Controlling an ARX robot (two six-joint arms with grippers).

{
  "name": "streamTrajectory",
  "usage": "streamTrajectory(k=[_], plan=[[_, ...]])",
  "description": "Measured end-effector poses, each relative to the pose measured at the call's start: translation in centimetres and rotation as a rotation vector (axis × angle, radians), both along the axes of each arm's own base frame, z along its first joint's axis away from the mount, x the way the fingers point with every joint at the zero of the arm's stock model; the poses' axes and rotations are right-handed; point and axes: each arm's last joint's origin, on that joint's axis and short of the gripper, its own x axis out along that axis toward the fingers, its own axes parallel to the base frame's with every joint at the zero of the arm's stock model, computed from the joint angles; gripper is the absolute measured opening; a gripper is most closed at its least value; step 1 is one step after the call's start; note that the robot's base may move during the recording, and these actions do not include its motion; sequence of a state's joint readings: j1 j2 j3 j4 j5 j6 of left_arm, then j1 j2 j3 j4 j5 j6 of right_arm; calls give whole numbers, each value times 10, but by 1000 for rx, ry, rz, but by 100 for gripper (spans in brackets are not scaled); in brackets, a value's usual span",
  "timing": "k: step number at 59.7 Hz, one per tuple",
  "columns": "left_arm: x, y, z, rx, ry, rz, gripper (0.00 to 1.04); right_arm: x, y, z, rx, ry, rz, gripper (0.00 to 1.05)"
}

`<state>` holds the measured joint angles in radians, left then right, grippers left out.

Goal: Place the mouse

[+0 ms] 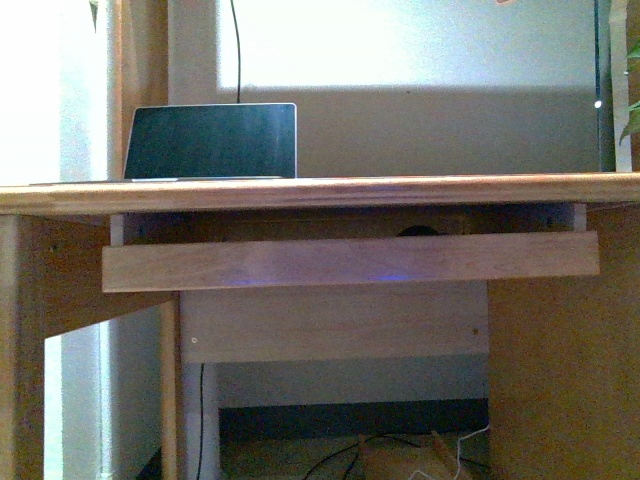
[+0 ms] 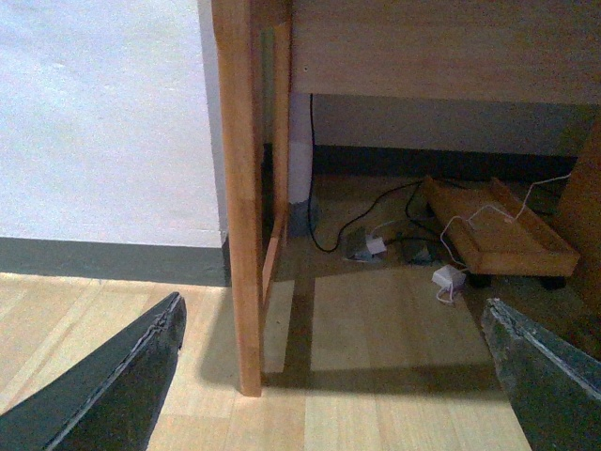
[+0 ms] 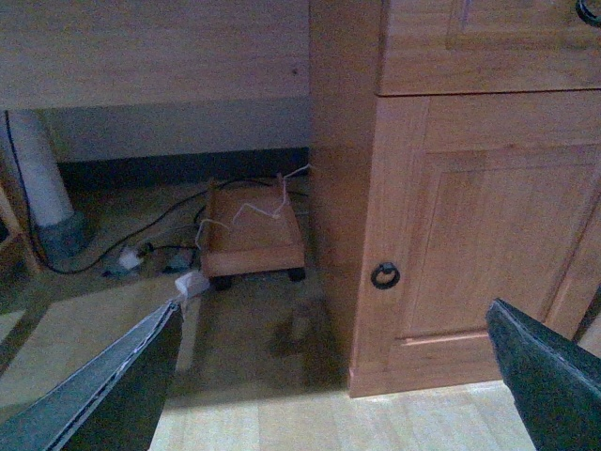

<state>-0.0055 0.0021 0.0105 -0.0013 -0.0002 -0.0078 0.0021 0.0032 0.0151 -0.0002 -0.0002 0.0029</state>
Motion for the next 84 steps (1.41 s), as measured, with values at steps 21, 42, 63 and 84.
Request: streamTrajectory(k=[21,42,63,84], plan=[[0,0,0,0,0,0,97,0,0,0,0,0,0,97],[0,0,0,0,0,0,97,0,0,0,0,0,0,97],[1,-2,-2,-88,209,-84,97,0,0,0,0,0,1,97],[69,-11,13,595,98,-330,97,0,0,0,0,0,1,97]])
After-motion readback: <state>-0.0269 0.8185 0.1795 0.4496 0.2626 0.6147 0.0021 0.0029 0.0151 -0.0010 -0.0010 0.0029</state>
